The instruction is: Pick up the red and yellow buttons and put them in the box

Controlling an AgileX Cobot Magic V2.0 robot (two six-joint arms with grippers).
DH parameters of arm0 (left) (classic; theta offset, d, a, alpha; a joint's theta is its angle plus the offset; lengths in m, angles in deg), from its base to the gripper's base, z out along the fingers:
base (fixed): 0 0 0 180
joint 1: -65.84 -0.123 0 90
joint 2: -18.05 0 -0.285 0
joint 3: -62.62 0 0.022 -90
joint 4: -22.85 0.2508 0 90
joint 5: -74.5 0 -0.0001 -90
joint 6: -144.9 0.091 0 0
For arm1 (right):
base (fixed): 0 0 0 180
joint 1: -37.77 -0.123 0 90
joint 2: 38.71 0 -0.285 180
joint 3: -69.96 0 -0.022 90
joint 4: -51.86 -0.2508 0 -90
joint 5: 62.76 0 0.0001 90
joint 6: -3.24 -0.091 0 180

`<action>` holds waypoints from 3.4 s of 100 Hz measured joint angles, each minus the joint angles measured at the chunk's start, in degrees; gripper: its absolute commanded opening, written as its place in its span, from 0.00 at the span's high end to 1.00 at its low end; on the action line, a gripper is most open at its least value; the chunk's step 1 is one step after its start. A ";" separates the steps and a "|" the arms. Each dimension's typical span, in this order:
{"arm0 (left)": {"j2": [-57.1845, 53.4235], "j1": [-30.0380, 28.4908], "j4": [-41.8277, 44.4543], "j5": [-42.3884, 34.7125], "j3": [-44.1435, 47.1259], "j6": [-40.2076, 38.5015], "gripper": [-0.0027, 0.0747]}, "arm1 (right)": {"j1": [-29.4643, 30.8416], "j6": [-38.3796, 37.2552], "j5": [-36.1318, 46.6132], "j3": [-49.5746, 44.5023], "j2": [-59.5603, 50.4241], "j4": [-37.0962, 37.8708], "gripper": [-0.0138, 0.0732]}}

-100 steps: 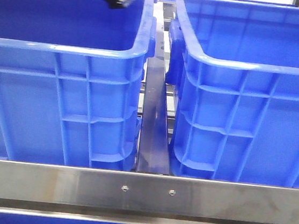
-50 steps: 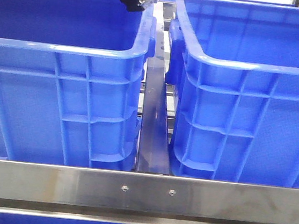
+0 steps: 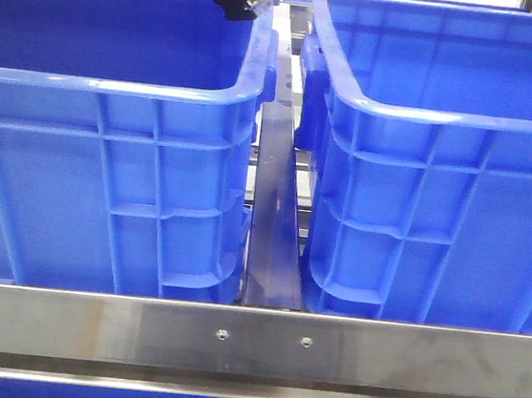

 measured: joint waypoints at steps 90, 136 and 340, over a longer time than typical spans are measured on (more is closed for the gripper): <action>0.00 0.00 0.00 0.00 0.00 0.00 0.70 | -10.81 23.27 -14.72 23.41 41.59 -44.32 0.10; 0.00 0.00 0.00 0.00 0.00 0.00 0.70 | -15.18 24.02 -11.79 23.55 45.21 -44.66 0.42; 0.00 -1.32 -0.04 3.02 0.00 -1.57 0.13 | 2.80 50.91 20.78 31.00 60.96 -28.32 0.63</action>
